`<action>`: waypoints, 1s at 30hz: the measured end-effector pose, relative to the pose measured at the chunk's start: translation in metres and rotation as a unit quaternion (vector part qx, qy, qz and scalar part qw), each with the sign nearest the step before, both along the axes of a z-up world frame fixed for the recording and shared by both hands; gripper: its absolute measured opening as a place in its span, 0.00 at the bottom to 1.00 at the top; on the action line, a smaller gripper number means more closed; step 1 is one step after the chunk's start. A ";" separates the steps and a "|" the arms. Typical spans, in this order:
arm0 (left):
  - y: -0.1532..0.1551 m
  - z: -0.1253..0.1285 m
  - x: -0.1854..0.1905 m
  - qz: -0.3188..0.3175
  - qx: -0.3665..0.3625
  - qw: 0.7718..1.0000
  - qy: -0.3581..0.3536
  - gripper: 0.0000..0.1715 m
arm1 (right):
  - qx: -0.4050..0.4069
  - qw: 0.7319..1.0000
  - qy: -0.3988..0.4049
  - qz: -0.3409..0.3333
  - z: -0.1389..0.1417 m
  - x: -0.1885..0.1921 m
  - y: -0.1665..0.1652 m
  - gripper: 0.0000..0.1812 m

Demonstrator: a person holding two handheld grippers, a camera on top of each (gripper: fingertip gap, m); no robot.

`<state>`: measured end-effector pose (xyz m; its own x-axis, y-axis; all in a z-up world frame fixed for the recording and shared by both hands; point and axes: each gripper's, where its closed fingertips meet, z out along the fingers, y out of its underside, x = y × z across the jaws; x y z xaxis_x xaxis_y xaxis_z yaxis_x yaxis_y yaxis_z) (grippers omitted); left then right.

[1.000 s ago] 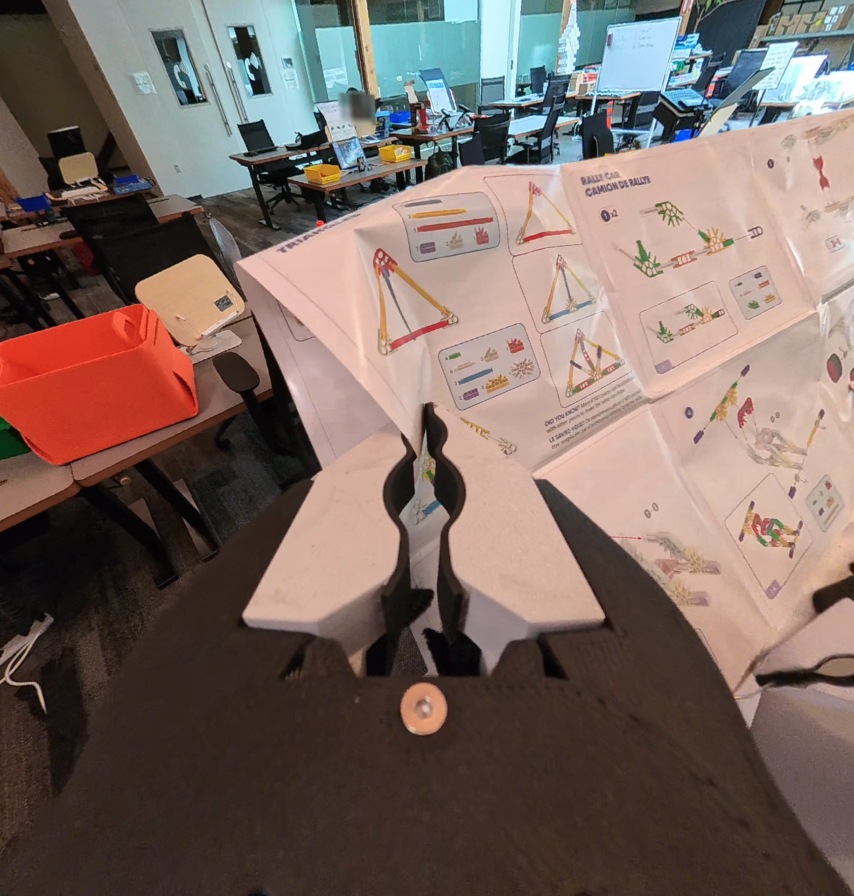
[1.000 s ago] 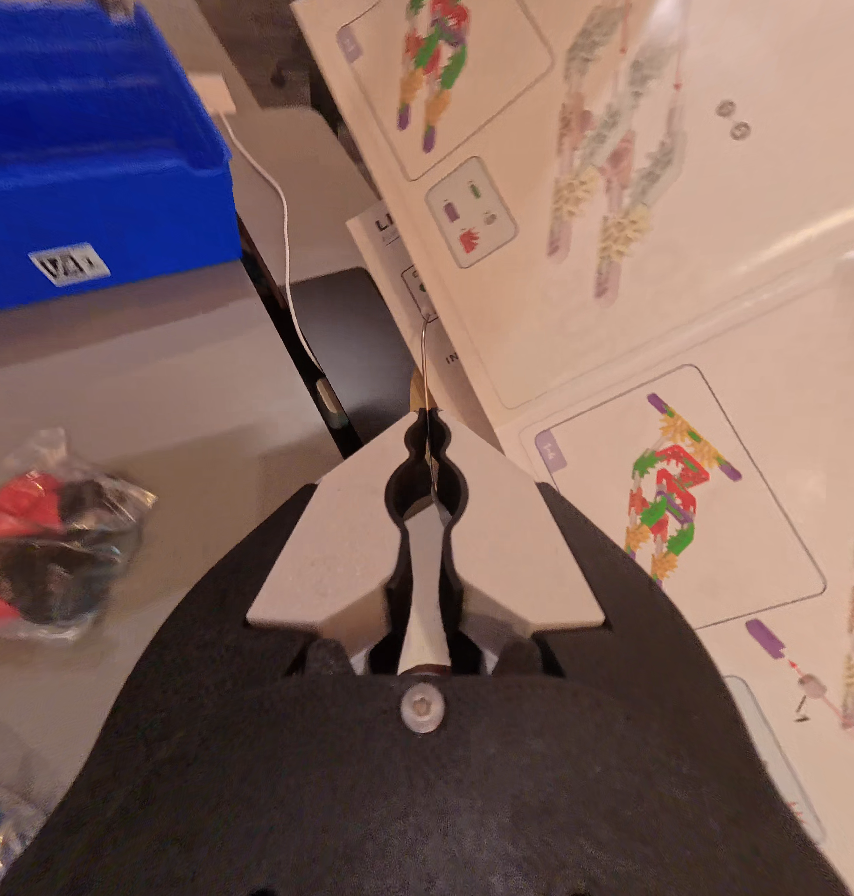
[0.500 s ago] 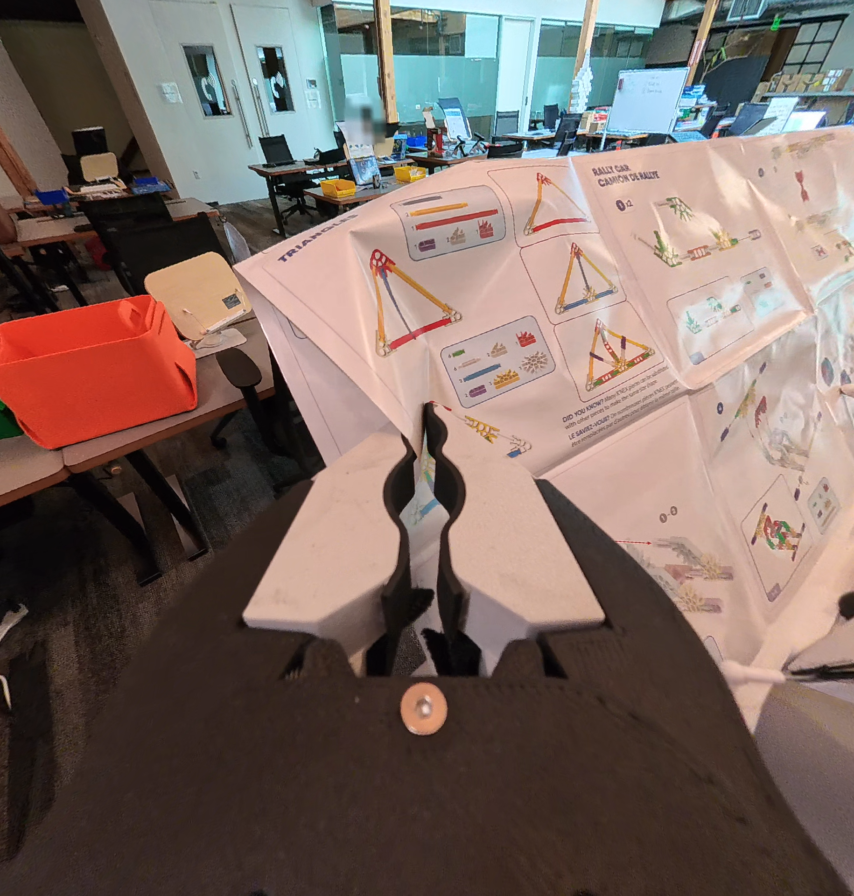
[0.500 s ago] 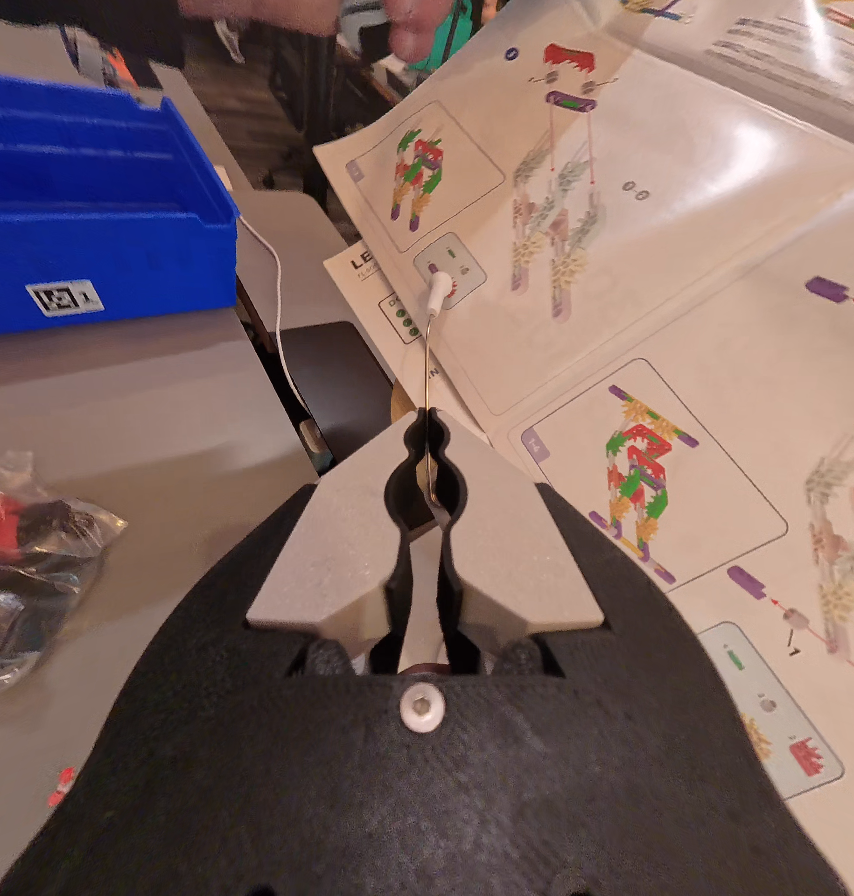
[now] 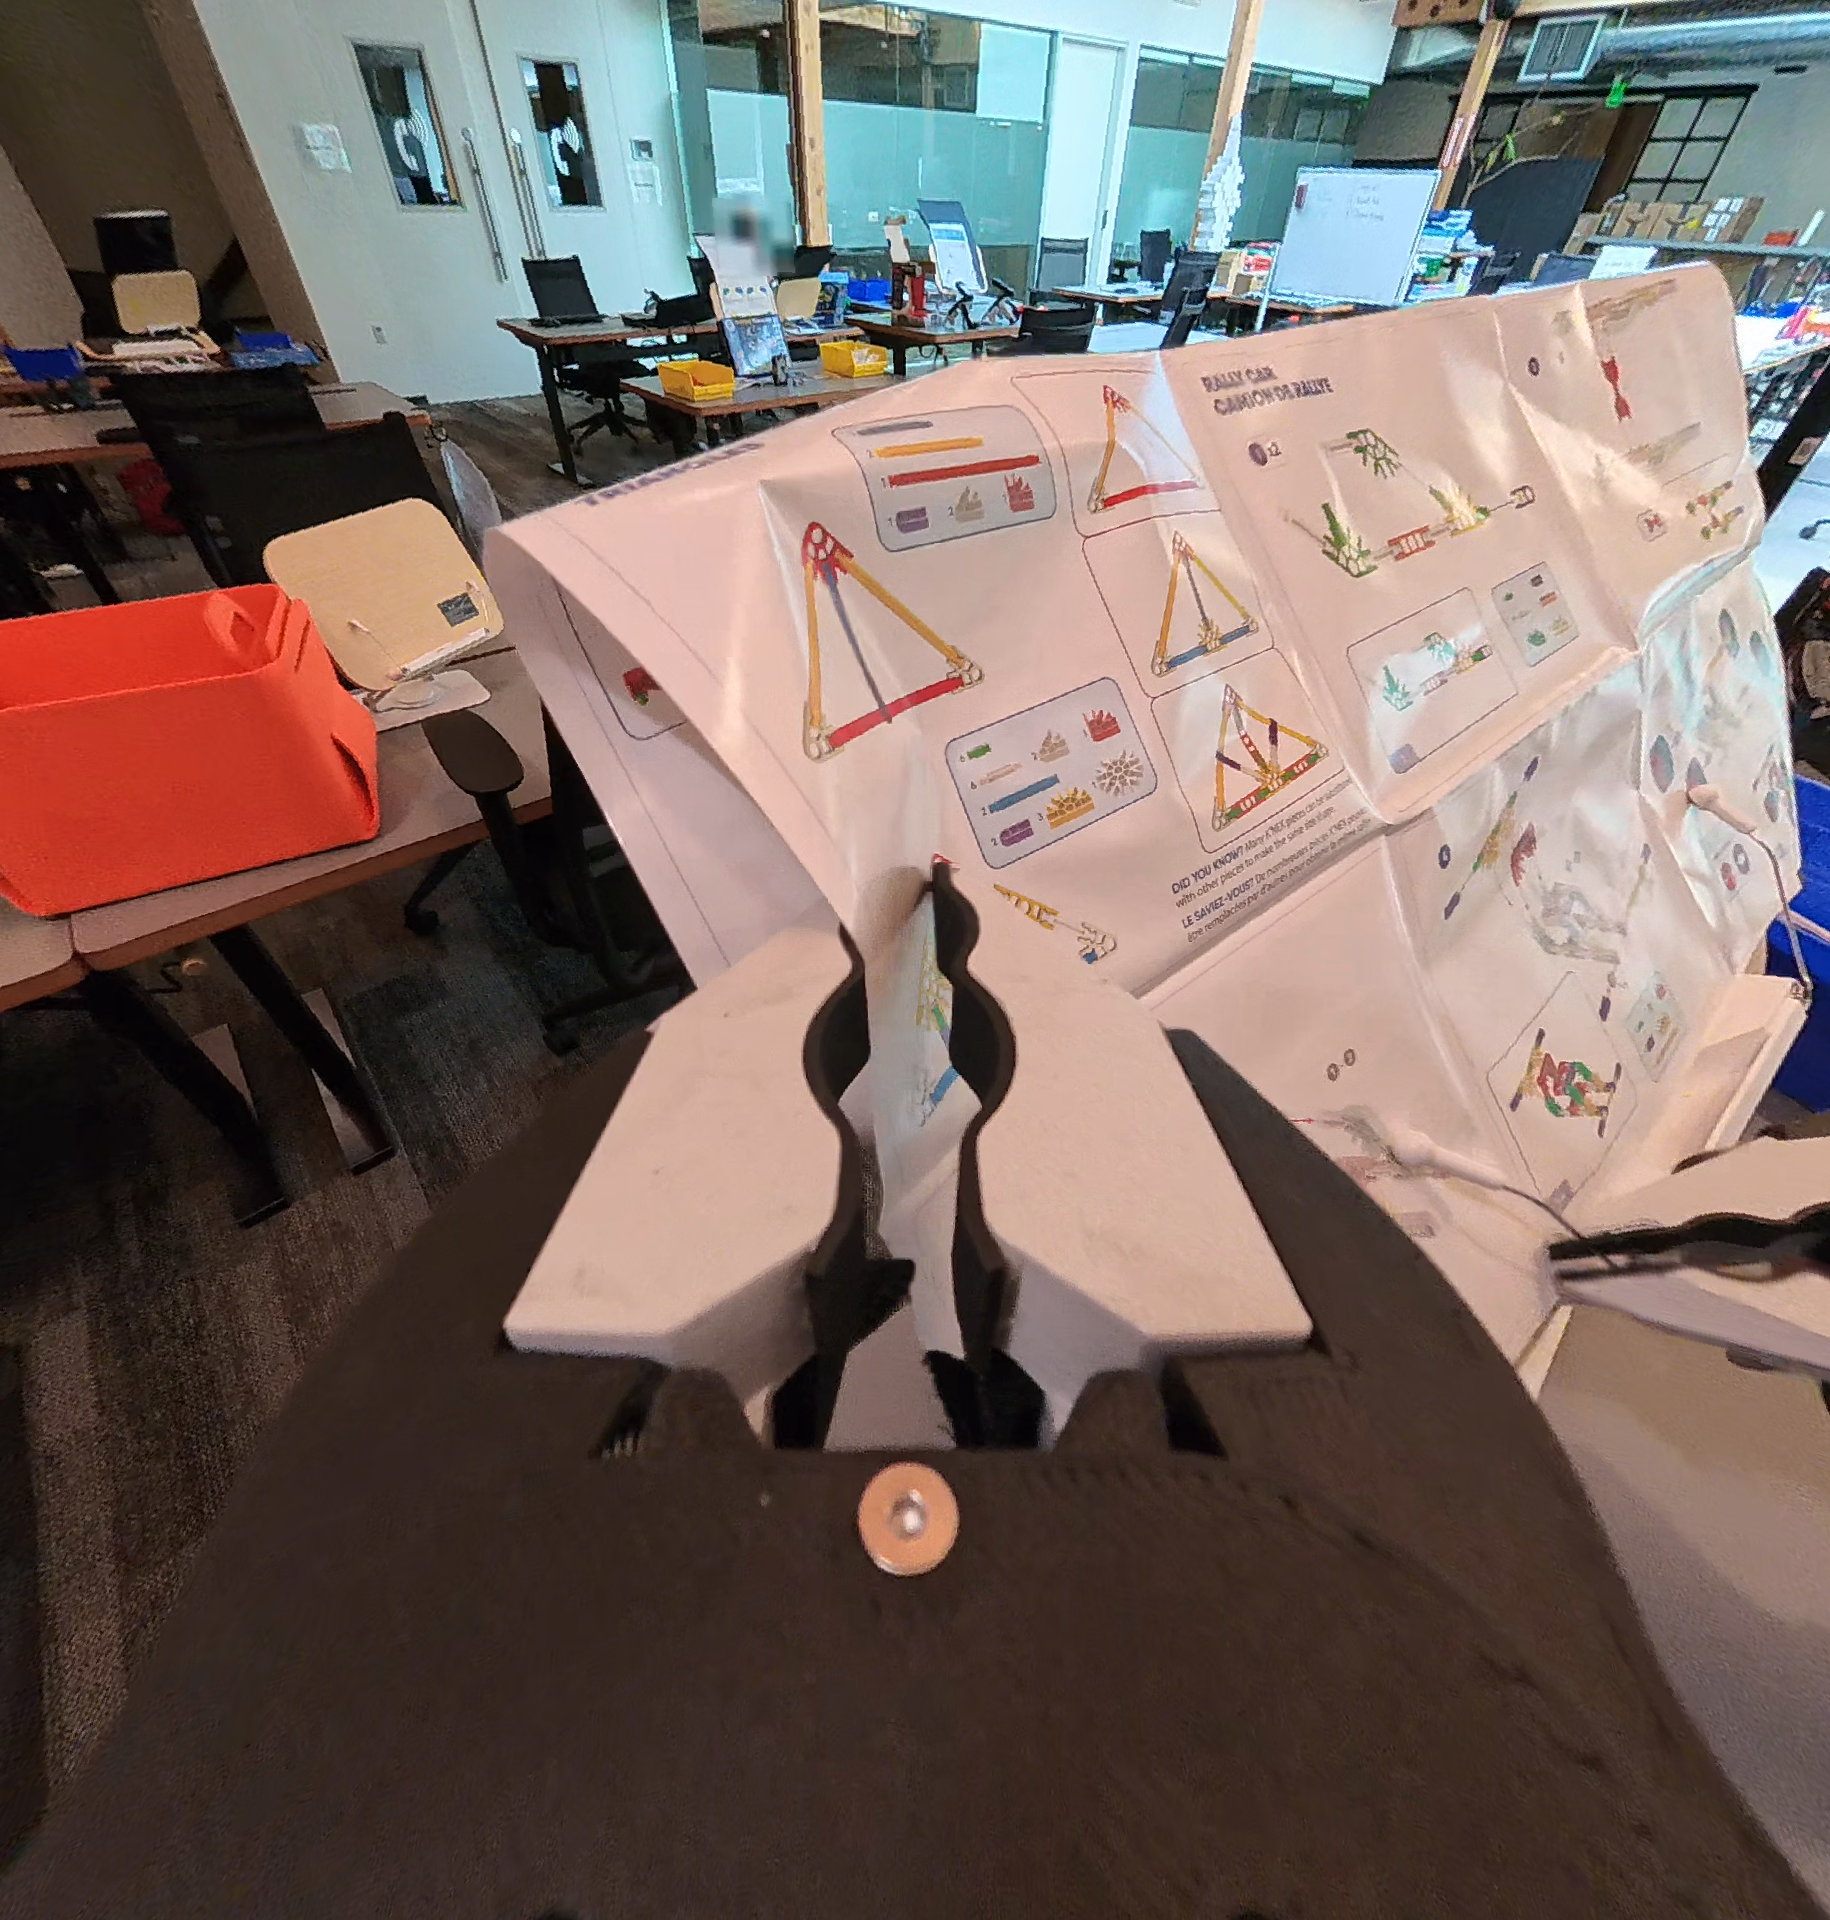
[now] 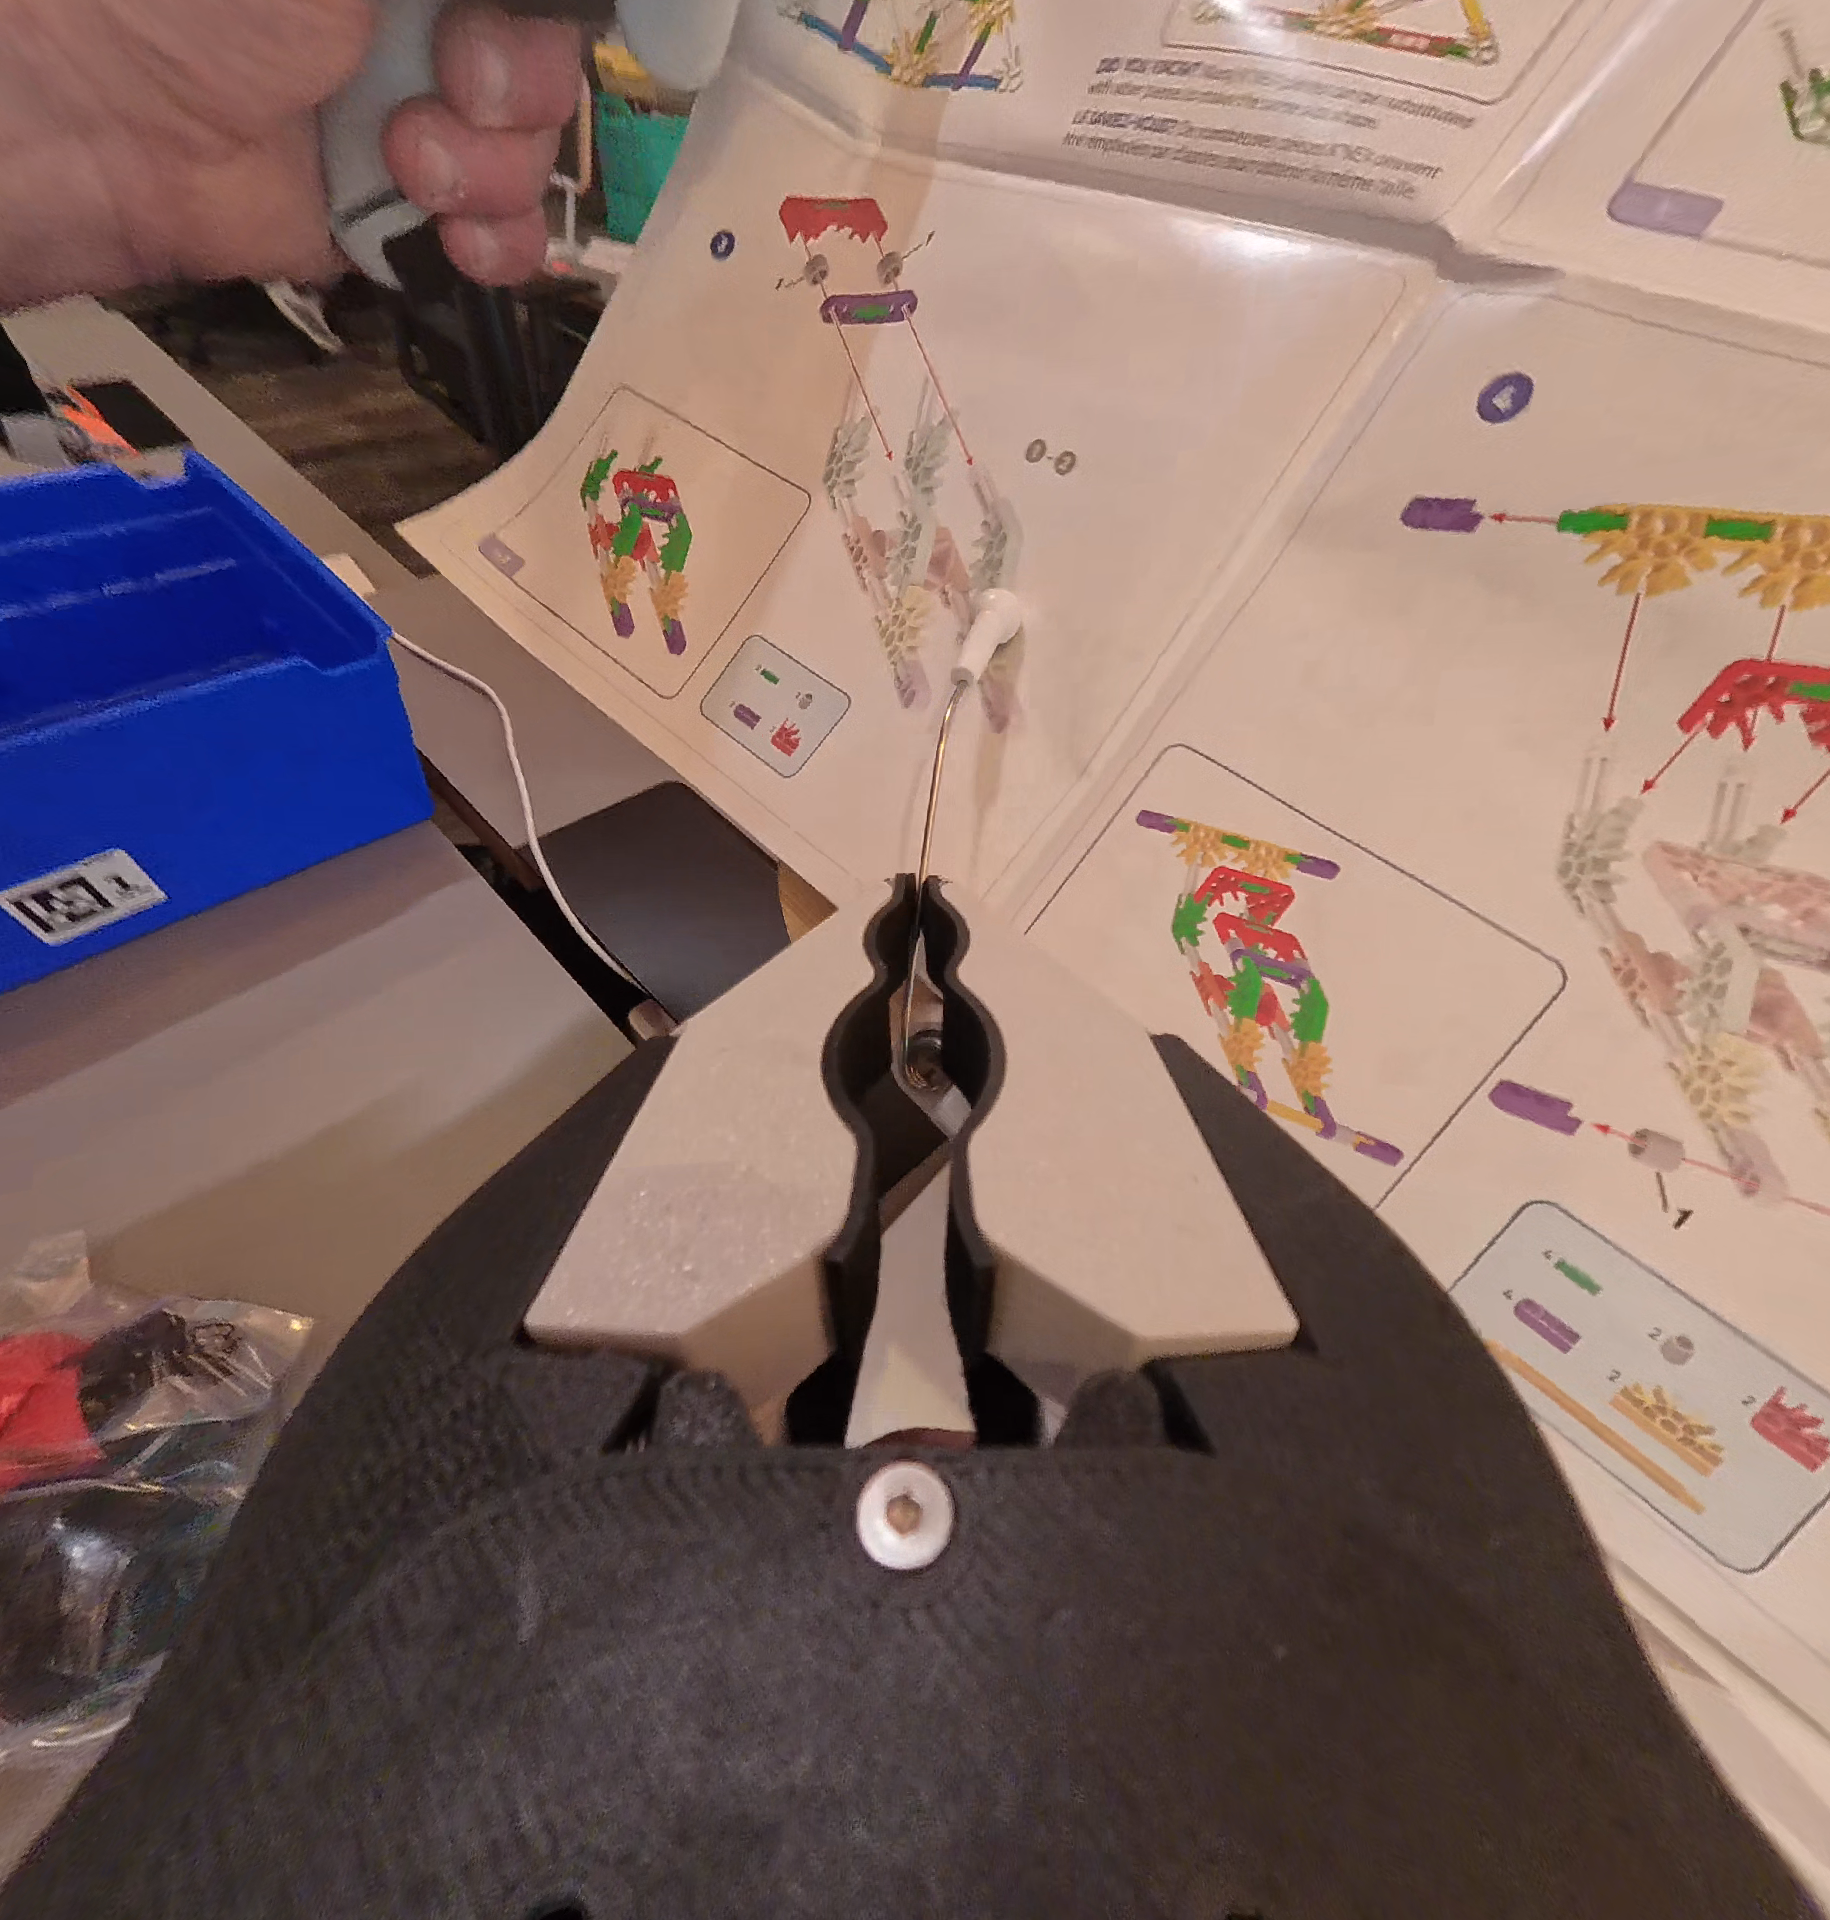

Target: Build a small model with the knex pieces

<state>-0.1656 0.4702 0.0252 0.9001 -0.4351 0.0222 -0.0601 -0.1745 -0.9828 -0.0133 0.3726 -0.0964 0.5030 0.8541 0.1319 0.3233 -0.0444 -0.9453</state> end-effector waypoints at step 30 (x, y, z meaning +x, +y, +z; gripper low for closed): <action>-0.158 -0.061 0.037 0.019 -0.096 0.965 -0.241 0.40 | -0.037 0.995 0.041 -0.087 0.024 0.182 -0.026 0.27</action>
<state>-0.1290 0.3121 -0.0356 0.7797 -0.3484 0.5202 0.4066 -0.3500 -0.8439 0.1687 0.3464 -0.0722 0.6499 0.7596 0.0244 0.2275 -0.1639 -0.9599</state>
